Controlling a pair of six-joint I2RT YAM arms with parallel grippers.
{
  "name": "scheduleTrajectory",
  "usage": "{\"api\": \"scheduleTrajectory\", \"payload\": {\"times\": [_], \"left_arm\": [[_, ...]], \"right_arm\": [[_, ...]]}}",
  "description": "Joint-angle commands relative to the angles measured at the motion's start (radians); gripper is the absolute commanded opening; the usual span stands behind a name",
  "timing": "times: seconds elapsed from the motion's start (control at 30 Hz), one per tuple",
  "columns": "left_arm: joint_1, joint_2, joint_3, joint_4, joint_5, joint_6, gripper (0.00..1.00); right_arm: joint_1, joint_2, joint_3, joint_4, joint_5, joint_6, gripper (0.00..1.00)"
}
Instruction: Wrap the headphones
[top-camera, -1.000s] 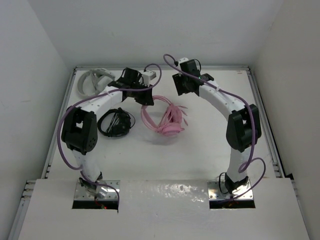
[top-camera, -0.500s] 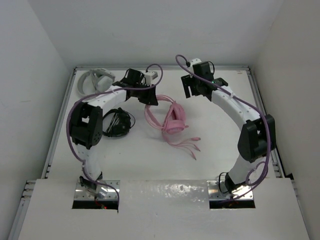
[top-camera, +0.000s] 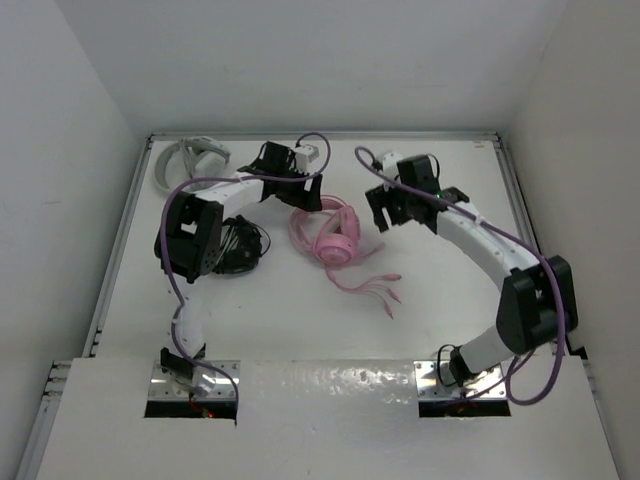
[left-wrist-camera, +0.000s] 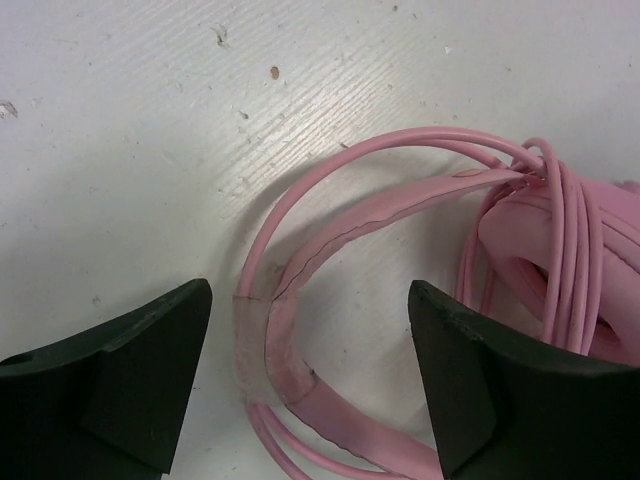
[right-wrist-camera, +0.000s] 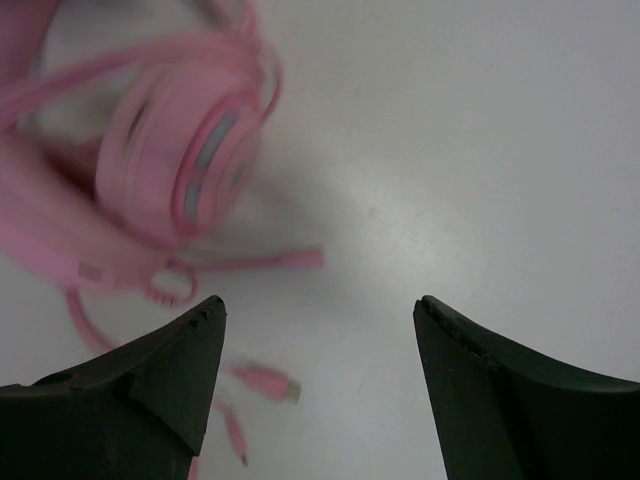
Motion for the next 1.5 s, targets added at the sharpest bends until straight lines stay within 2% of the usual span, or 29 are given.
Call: {"api": "scheduleTrajectory", "payload": {"times": [0.0, 0.13, 0.2, 0.23, 0.27, 0.4, 0.5, 0.63, 0.7, 0.73, 0.77, 0.8, 0.87, 0.9, 1.0, 1.13, 1.27, 1.37, 1.4, 1.47], "left_arm": [[-0.006, -0.064, -0.024, 0.058, -0.008, 0.01, 0.79], [0.002, -0.112, 0.005, 0.043, -0.075, 0.001, 0.82], [0.017, -0.13, 0.024, 0.031, -0.091, -0.016, 0.84], [0.023, -0.142, 0.027, 0.028, -0.091, -0.024, 0.84], [0.028, -0.148, 0.024, 0.029, -0.088, -0.027, 0.85], [0.029, -0.145, 0.019, 0.014, -0.102, -0.019, 0.85], [0.031, -0.109, 0.01, -0.001, -0.115, -0.025, 0.83], [0.028, -0.09, -0.005, -0.012, -0.123, -0.03, 0.81], [0.02, -0.084, -0.01, -0.012, -0.143, -0.024, 0.79], [0.017, -0.083, -0.015, -0.012, -0.158, -0.024, 0.77], [0.013, -0.08, -0.016, -0.012, -0.164, -0.021, 0.75], [0.013, -0.073, -0.021, -0.017, -0.169, -0.018, 0.72], [0.011, -0.066, -0.027, -0.032, -0.174, -0.012, 0.68], [0.011, -0.061, -0.037, -0.04, -0.169, -0.012, 0.62], [0.008, -0.05, -0.05, -0.049, -0.171, -0.001, 0.56], [0.0, -0.027, -0.059, -0.046, -0.186, 0.01, 0.38], [-0.007, -0.004, -0.076, -0.049, -0.177, 0.01, 0.32], [-0.011, -0.009, -0.096, -0.034, -0.189, 0.013, 0.22], [-0.012, -0.01, -0.1, -0.029, -0.197, 0.013, 0.14], [-0.012, -0.015, -0.116, -0.017, -0.198, 0.016, 0.07]], "right_arm": [[0.006, -0.119, -0.17, 0.015, -0.282, -0.205, 0.75], [0.012, -0.131, -0.311, -0.008, -0.335, -0.476, 0.76], [0.012, -0.131, -0.359, -0.018, -0.43, -0.583, 0.8], [0.013, -0.122, -0.37, -0.023, -0.468, -0.591, 0.87], [0.021, -0.113, -0.37, -0.024, -0.464, -0.59, 0.99], [0.07, -0.035, -0.37, -0.008, -0.401, -0.596, 0.99], [0.137, 0.053, -0.312, -0.076, -0.351, -0.59, 0.99], [0.231, 0.116, -0.357, -0.02, -0.182, -0.558, 0.99], [0.236, 0.151, -0.367, 0.028, -0.108, -0.516, 0.91], [0.234, 0.16, -0.362, 0.032, -0.091, -0.509, 0.82], [0.236, 0.176, -0.356, 0.017, -0.067, -0.501, 0.64], [0.236, 0.177, -0.345, 0.008, -0.053, -0.496, 0.35], [0.24, 0.171, -0.325, -0.041, -0.041, -0.487, 0.21], [0.251, 0.168, -0.318, -0.063, -0.01, -0.48, 0.01], [0.303, 0.156, -0.296, -0.115, 0.034, -0.432, 0.0], [0.423, 0.139, -0.284, -0.094, 0.115, -0.394, 0.0], [0.556, 0.104, -0.195, -0.054, 0.22, -0.406, 0.0], [0.598, 0.056, -0.138, -0.035, 0.265, -0.446, 0.0], [0.607, 0.03, -0.131, -0.019, 0.298, -0.458, 0.0], [0.61, 0.013, -0.1, 0.014, 0.303, -0.469, 0.0]]}}
